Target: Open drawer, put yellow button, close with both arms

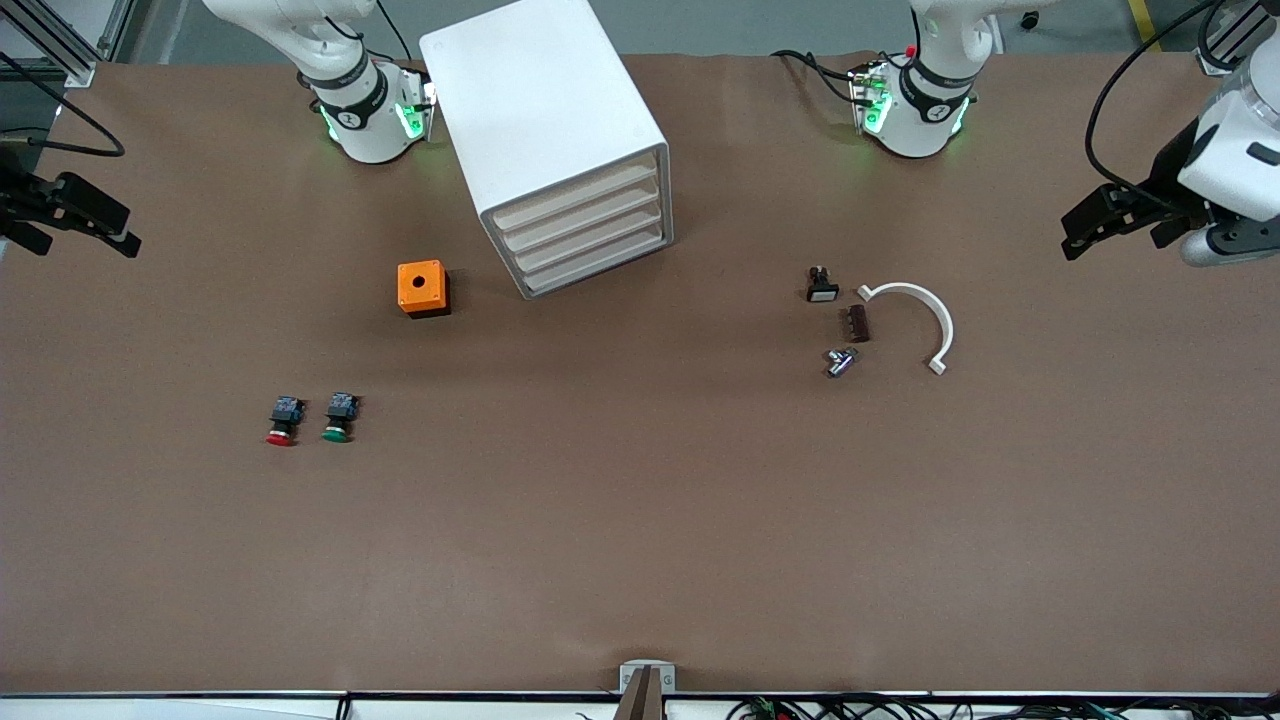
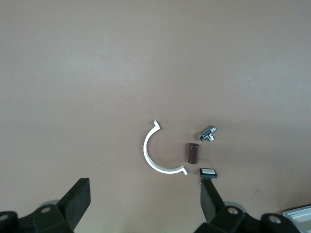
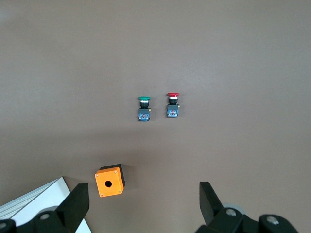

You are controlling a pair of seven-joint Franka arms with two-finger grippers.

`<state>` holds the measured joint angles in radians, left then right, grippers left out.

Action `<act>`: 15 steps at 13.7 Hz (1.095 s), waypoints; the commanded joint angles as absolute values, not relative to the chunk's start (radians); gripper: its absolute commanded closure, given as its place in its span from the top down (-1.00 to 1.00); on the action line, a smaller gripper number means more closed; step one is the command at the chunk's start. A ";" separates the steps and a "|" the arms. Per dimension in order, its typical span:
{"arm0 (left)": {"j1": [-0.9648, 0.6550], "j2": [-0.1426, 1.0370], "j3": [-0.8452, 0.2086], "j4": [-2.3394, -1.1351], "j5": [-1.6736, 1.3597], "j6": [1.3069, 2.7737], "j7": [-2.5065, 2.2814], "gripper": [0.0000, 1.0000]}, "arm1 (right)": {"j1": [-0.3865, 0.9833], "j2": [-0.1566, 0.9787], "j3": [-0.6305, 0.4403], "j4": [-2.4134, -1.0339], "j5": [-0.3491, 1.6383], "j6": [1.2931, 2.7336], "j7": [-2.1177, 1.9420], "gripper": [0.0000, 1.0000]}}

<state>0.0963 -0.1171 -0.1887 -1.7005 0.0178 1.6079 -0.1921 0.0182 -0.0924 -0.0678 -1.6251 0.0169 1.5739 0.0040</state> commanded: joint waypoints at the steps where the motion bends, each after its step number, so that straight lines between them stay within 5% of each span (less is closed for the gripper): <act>1: 0.100 -0.183 -0.187 -1.755 0.005 1.631 -0.149 1.00 | 0.006 -0.077 -0.058 -1.598 0.006 1.568 -0.009 1.00; 15: 0.135 -0.150 -0.179 -1.698 -0.009 1.551 -0.061 1.00 | 0.006 -0.072 -0.058 -1.591 0.006 1.568 -0.009 1.00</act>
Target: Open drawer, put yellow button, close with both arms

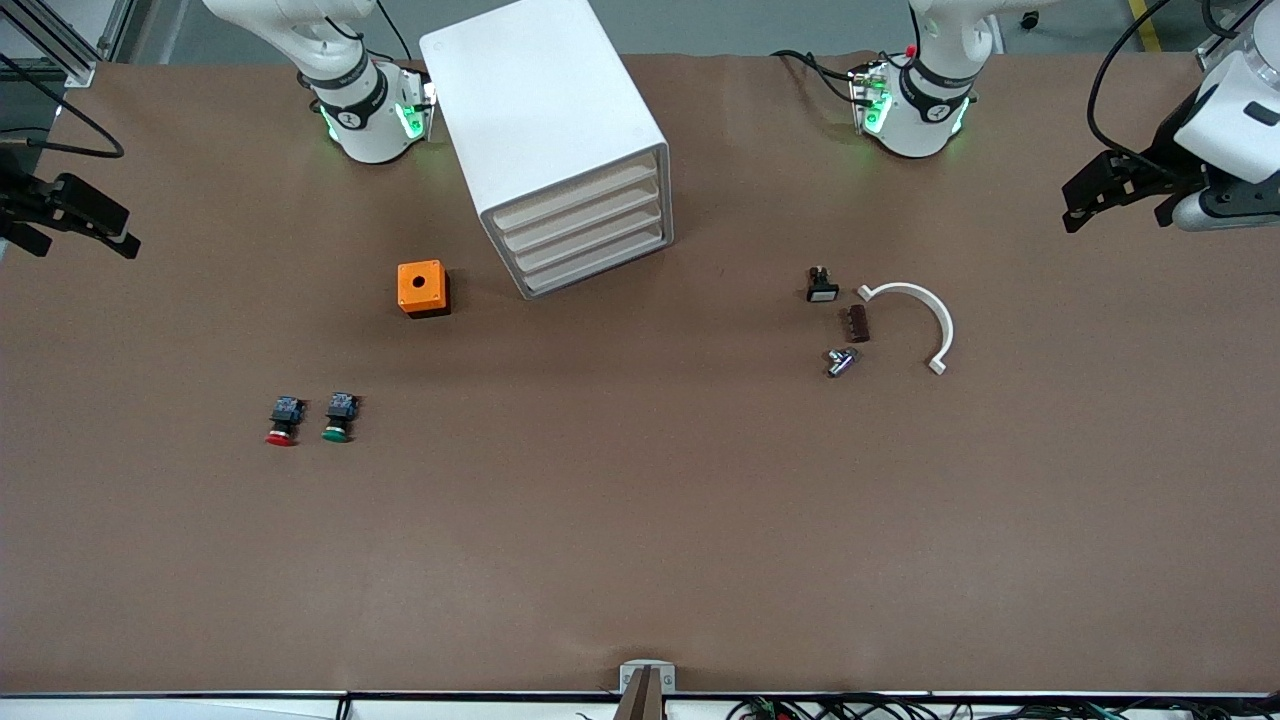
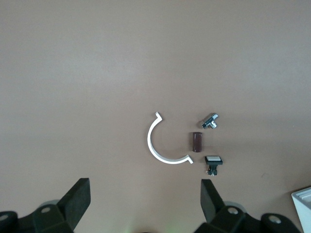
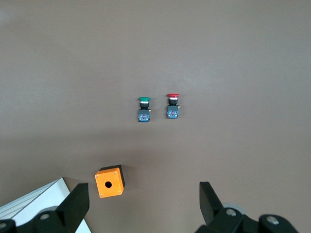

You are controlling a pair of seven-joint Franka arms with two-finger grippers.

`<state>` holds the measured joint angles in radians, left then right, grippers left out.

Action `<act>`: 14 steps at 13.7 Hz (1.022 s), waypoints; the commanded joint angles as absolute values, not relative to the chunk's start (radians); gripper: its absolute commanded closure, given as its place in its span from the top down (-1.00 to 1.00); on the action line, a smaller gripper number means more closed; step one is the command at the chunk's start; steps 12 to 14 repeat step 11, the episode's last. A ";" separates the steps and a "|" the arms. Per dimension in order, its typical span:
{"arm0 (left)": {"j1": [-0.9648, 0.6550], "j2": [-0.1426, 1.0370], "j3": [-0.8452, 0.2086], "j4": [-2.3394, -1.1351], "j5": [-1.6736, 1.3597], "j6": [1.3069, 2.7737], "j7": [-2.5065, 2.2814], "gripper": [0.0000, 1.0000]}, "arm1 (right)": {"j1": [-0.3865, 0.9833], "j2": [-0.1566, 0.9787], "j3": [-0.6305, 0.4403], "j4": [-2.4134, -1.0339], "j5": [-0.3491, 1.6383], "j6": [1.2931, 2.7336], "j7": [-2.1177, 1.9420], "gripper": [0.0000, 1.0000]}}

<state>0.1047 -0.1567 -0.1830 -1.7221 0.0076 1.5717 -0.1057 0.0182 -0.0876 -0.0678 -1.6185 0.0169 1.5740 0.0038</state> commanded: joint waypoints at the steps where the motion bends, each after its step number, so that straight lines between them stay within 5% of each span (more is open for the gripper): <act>1: 0.141 -0.150 -0.179 -1.700 -0.009 1.551 -0.055 1.00 | 0.006 -0.072 -0.058 -1.589 0.006 1.568 -0.009 1.00; 14: 0.132 -0.123 -0.202 -1.654 -0.006 1.502 -0.060 1.00 | 0.006 -0.071 -0.058 -1.588 0.006 1.568 -0.009 1.00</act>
